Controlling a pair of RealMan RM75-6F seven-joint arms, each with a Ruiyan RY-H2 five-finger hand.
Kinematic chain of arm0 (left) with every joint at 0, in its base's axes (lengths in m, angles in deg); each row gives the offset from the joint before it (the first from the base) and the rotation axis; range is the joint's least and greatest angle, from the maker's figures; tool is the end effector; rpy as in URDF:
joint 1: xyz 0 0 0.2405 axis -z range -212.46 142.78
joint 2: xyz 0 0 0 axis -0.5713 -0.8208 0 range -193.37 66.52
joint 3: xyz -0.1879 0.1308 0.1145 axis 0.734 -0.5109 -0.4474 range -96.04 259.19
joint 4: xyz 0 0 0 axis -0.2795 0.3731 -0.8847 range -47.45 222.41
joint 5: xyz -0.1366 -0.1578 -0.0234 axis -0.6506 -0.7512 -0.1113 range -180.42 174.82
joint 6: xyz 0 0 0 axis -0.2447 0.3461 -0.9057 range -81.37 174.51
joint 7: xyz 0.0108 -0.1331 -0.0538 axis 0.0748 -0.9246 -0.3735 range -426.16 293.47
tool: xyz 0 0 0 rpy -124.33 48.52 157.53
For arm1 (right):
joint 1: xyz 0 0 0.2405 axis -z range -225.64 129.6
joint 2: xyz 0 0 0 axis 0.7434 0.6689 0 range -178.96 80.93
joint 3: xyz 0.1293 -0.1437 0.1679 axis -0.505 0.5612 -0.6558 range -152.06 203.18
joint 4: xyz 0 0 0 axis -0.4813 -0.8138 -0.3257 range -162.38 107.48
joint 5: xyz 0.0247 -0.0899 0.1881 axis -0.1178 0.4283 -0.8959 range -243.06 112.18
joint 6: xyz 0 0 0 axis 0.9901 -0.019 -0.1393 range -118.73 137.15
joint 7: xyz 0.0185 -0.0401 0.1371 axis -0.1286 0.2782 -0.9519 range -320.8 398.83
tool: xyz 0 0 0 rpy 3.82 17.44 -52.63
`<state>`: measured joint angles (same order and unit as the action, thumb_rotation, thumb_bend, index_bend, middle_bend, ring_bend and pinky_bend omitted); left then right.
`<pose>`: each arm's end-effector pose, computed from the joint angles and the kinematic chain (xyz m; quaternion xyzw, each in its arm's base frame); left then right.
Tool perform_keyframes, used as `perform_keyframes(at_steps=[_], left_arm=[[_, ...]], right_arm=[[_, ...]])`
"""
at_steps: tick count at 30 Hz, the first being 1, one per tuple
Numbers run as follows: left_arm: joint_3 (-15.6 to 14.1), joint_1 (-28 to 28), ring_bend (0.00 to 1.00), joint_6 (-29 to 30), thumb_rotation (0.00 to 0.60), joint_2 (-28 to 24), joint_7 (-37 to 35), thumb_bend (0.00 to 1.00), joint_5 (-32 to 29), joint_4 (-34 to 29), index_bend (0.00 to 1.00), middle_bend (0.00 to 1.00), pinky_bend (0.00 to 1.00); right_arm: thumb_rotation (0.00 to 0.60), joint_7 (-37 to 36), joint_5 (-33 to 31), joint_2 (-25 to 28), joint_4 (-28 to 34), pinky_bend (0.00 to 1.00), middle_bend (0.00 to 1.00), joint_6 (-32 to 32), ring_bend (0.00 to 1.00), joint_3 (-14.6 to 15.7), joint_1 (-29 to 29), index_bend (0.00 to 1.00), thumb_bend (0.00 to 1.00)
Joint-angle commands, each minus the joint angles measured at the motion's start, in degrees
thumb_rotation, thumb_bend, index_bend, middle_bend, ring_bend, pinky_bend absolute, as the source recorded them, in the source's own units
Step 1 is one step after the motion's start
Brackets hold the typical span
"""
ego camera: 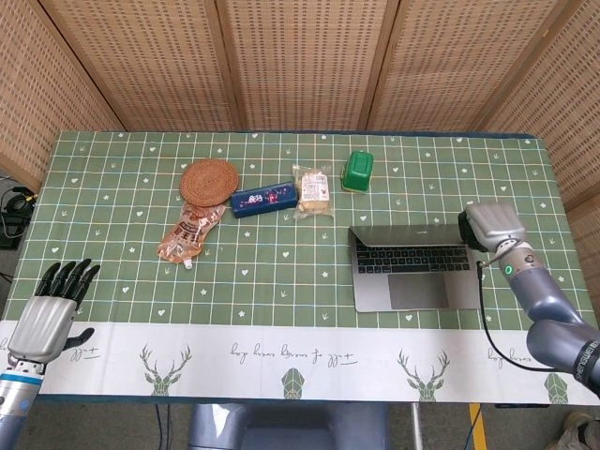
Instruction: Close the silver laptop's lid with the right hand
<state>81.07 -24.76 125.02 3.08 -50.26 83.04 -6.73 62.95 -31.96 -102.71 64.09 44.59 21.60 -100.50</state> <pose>-0.2945 0.1931 0.1193 -0.6877 -0.3372 -0.3040 0.5665 -0.2182 -0.3970 0.1661 0.7075 -0.4324 0.1711 0.5322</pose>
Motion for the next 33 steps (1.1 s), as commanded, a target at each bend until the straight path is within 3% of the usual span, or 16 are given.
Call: perform_keyframes(at_steps=[1,20,33], left_arm=[[0.0,0.0,0.0,0.0,0.6,0.0,-0.1,0.18,0.0,0.0,0.0,0.0,0.0],[-0.4,-0.2,0.0,0.2,0.6,0.0,0.3,0.18,0.9,-0.2,0.0,0.0,0.0],[-0.6,-0.5,0.0,1.0,0.6,-0.4,-0.6,0.18,1.8,-0.4,0.0,0.0,0.0]], right_arm=[[0.6,0.0,0.1,0.0,0.1,0.45,0.59,0.0,0.49,0.3,-0.3,0.63,1.0],[0.6,-3.0,0.1,-0.2,-1.2,0.45,0.59,-1.3,0.49,3.8,-0.1,0.63,1.0],[0.6,-4.7,2.0,0.1,1.9,0.45,0.59,-1.1,0.49,4.8,0.0,0.63,1.0]])
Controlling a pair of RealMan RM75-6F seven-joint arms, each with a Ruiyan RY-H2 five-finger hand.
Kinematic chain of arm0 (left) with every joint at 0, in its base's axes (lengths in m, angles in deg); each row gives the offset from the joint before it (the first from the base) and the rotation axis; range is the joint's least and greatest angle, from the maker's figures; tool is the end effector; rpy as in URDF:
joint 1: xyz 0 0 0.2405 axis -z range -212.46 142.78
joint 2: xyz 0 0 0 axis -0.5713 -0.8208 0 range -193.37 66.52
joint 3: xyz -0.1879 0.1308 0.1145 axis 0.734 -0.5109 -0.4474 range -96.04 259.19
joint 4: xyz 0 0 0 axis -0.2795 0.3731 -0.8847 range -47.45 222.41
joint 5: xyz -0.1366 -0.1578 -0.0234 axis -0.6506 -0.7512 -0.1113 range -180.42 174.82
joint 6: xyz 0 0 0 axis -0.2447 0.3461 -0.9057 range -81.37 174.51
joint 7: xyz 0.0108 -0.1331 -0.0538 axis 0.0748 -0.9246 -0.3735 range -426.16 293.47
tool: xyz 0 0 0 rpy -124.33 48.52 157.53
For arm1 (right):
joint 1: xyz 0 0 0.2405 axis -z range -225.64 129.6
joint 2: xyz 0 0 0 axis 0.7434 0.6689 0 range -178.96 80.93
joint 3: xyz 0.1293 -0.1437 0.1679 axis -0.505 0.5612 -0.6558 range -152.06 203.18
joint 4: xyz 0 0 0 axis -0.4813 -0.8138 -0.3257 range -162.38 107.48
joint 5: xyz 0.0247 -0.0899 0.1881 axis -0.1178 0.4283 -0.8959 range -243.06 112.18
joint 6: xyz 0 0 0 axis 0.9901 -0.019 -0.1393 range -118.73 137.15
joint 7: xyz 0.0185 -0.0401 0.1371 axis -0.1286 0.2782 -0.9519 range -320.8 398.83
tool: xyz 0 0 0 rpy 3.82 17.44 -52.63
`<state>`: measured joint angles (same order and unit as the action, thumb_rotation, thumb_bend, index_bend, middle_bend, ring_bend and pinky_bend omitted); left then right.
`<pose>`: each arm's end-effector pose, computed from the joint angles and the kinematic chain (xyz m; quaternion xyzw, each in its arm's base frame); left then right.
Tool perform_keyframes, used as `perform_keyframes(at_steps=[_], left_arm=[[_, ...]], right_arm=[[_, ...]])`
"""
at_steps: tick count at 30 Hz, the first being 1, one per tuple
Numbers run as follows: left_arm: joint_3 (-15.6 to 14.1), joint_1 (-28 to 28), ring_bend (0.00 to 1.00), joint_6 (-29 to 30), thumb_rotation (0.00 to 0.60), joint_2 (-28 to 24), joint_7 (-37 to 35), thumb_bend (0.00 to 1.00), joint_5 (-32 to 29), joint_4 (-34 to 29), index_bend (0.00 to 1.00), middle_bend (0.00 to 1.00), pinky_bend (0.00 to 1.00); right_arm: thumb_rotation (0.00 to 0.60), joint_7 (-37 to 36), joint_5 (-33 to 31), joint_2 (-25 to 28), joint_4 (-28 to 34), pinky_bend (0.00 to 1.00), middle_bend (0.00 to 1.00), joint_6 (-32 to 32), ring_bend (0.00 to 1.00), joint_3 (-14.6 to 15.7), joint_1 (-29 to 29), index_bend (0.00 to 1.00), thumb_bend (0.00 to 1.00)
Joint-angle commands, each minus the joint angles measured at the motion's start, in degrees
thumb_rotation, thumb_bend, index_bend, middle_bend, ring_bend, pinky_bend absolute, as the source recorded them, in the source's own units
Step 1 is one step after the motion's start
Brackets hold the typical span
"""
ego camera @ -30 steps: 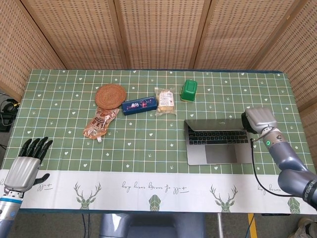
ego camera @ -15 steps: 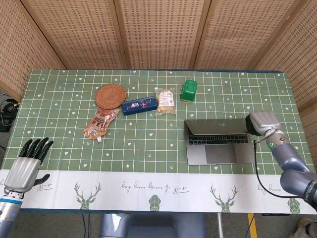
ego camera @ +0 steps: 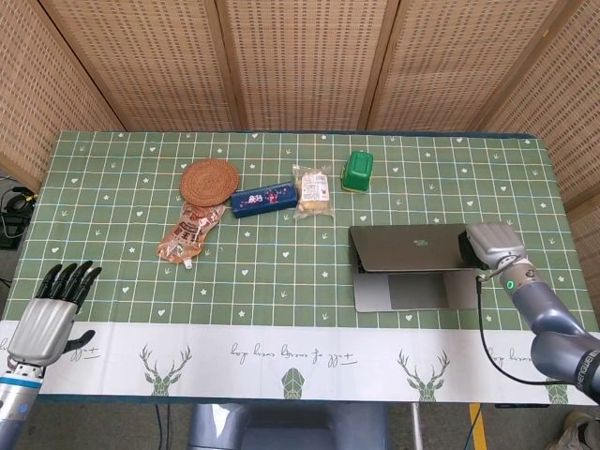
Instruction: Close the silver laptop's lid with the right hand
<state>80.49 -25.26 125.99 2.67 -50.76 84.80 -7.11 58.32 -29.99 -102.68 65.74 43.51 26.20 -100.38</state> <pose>-0.2916 0.1881 0.1206 -0.6911 -0.3327 -0.3115 0.5610 -0.2354 -0.3763 0.1526 0.7110 -0.4651 0.1479 0.5063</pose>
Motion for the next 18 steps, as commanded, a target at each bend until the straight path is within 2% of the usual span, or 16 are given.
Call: perform_keyframes(at_steps=[1,18], left_arm=[[0.0,0.0,0.0,0.0,0.6,0.0,-0.1,0.18,0.1,0.0,0.0,0.0,0.0],[-0.2,0.0,0.0,-0.2,0.6,0.1,0.1,0.18,0.4,0.0,0.0,0.0,0.0]], right_arm=[[0.6,-0.1,0.0,0.1,0.4,0.45,0.59,0.0,0.49,0.2,-0.2,0.63,1.0],[0.6,-1.1,0.5,-3.6,-1.2,0.45,0.59,0.0,0.49,2.2,0.0,0.64,1.0]])
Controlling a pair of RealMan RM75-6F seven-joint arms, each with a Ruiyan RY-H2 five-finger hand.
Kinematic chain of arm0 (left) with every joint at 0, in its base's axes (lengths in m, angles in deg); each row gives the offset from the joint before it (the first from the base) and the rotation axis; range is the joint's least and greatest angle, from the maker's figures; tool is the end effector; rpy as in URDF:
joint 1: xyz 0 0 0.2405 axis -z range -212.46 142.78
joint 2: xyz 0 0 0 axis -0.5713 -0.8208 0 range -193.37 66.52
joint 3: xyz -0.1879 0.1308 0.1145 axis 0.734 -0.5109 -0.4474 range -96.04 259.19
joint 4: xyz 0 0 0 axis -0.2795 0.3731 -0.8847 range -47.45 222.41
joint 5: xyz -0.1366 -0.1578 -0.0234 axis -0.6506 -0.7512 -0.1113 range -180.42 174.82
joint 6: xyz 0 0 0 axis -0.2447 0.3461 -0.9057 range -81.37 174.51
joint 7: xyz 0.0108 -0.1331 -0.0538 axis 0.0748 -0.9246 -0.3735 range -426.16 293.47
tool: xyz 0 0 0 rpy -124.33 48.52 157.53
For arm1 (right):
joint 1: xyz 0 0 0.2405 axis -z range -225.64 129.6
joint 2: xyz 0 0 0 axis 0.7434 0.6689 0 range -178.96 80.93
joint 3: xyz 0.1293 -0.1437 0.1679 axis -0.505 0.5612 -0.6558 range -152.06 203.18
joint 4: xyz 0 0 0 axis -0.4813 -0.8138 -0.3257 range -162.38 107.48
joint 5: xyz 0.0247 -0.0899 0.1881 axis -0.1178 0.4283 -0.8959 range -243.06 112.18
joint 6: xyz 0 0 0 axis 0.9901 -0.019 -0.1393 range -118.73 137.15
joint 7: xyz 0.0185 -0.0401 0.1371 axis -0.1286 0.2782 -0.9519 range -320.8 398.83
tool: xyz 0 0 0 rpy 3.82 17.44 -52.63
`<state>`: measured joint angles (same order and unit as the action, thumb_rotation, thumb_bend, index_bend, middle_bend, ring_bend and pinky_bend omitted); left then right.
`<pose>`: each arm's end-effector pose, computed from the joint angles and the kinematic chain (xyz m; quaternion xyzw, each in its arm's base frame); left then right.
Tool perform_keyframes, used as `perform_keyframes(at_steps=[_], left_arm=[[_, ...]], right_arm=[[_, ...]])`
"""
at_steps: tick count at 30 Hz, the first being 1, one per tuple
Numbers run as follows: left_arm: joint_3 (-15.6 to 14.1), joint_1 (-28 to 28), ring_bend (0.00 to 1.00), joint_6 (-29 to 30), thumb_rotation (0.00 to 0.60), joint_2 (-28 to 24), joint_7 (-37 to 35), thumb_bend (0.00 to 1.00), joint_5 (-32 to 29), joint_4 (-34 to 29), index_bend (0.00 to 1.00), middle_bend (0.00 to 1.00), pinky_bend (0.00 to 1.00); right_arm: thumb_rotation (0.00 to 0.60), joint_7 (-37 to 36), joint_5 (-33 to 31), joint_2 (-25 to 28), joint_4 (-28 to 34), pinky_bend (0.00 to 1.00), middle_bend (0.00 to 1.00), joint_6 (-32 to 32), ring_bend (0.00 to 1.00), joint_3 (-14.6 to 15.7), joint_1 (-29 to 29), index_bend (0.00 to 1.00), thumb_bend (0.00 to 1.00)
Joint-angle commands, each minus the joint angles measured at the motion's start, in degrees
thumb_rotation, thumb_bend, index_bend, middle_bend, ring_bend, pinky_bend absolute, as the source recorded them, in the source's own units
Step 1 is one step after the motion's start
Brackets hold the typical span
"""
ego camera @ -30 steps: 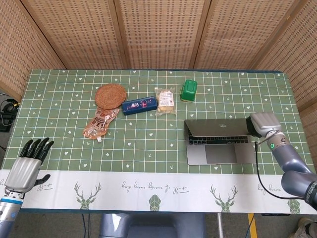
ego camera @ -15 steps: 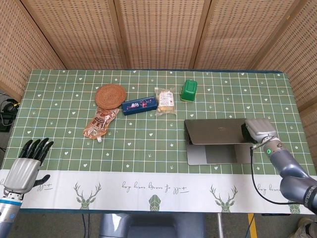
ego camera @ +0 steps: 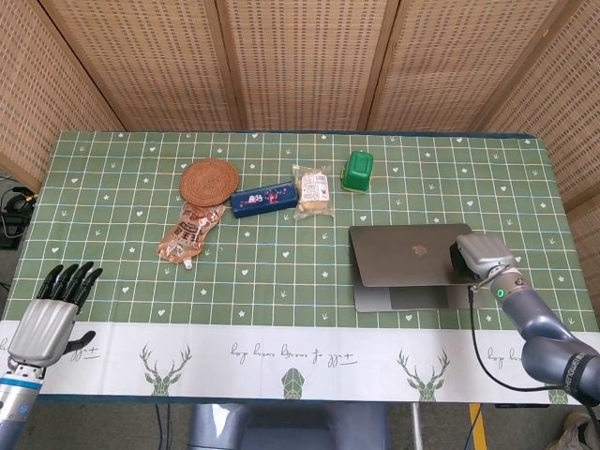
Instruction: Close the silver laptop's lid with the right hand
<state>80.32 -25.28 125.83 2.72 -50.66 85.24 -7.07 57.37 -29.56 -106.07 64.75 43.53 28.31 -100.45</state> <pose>-0.2911 0.1871 0.1193 -0.6945 -0.3314 -0.3108 0.5579 -0.2435 -0.3685 0.1292 0.7176 -0.4790 0.1354 0.4871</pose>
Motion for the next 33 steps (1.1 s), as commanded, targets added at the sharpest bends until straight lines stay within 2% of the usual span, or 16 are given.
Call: perform_keyframes(at_steps=[1,33], left_arm=[[0.0,0.0,0.0,-0.1,0.6,0.0,0.0,0.18,0.0,0.0,0.0,0.0,0.0],[-0.4,-0.1,0.0,-0.1,0.6,0.2,0.3,0.18,0.9,-0.1,0.0,0.0,0.0]], right_arm=[[0.6,-0.2,0.2,-0.4,-0.3,0.45,0.59,0.0,0.49,0.2,0.1,0.64,1.0],[0.6,-3.3,4.6,-6.9,-4.1,0.45,0.58,0.9,0.49,1.4,3.1,0.64,1.0]])
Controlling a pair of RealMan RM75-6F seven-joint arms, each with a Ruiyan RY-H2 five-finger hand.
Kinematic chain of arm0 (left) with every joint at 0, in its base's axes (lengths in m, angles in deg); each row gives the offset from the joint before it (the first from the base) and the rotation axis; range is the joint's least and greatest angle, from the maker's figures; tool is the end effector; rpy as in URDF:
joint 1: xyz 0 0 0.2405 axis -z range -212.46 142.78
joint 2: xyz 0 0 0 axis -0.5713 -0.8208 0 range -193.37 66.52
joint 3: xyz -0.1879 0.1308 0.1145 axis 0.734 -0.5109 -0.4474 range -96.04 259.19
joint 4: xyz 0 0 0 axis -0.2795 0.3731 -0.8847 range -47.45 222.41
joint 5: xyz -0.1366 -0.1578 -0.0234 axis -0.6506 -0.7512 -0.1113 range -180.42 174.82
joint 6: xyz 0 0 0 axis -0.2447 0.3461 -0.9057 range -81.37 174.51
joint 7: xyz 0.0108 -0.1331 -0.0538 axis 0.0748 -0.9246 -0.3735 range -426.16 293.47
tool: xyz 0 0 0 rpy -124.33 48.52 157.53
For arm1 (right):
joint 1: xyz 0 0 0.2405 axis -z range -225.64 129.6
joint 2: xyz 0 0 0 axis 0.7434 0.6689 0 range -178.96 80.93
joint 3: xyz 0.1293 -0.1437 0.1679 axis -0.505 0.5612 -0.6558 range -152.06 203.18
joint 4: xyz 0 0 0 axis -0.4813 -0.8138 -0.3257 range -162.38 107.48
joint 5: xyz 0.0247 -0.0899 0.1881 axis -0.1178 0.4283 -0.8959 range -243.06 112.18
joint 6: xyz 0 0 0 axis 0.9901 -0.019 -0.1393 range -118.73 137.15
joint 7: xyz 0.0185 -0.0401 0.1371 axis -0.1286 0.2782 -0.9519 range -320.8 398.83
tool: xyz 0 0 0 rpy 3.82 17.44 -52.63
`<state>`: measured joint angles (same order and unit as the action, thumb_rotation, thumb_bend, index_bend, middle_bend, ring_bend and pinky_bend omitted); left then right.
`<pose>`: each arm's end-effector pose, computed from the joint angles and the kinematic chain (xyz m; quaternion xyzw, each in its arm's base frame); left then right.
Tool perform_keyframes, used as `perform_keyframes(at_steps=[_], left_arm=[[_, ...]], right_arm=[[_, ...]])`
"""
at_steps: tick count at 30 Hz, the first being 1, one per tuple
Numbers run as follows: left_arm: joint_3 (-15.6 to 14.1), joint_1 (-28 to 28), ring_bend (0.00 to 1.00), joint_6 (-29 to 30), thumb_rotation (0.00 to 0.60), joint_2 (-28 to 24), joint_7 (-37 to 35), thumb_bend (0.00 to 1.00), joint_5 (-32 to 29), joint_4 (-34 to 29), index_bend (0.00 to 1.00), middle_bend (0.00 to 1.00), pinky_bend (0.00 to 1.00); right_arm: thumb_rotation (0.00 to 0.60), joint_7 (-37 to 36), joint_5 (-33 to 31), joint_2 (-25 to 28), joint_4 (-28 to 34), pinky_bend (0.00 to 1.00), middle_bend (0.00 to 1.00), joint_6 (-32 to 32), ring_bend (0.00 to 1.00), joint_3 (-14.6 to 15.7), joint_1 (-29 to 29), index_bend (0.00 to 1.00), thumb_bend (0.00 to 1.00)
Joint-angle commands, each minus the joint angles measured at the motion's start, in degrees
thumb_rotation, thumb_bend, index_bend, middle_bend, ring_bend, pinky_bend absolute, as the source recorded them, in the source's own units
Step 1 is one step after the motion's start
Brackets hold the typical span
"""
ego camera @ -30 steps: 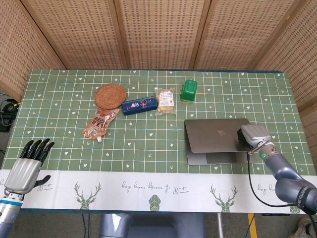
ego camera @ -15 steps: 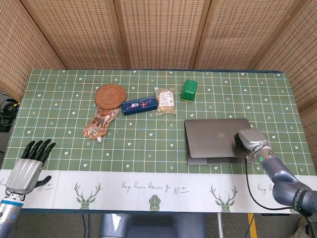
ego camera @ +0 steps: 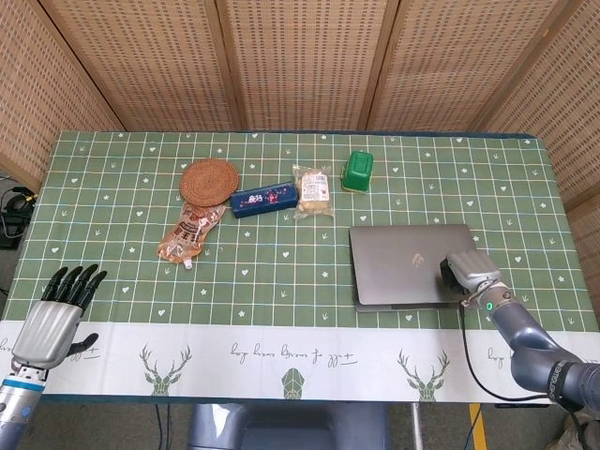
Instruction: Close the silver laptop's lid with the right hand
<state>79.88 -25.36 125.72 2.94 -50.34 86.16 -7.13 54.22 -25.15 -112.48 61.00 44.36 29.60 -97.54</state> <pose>-0.2894 0.1845 0.1160 -0.7007 -0.3291 -0.3106 0.5516 -0.2627 -0.3549 0.0929 0.7235 -0.4946 0.1307 0.4634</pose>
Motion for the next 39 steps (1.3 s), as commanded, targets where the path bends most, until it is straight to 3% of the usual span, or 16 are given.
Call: perform_keyframes(at_steps=[1,39], left_arm=[[0.0,0.0,0.0,0.0,0.6,0.0,0.1,0.18,0.1,0.0,0.0,0.0,0.0],[-0.2,-0.3,0.0,0.4,0.6,-0.1,0.0,0.18,0.8,-0.1,0.0,0.0,0.0]], right_arm=[[0.6,-0.2,0.3,-0.7,-0.6,0.45,0.58,0.0,0.49,0.1,0.3,0.64,1.0],[0.6,-0.7,2.2,-4.4,-3.1,0.44,0.57,0.5,0.48,0.5,2.4,0.63,1.0]])
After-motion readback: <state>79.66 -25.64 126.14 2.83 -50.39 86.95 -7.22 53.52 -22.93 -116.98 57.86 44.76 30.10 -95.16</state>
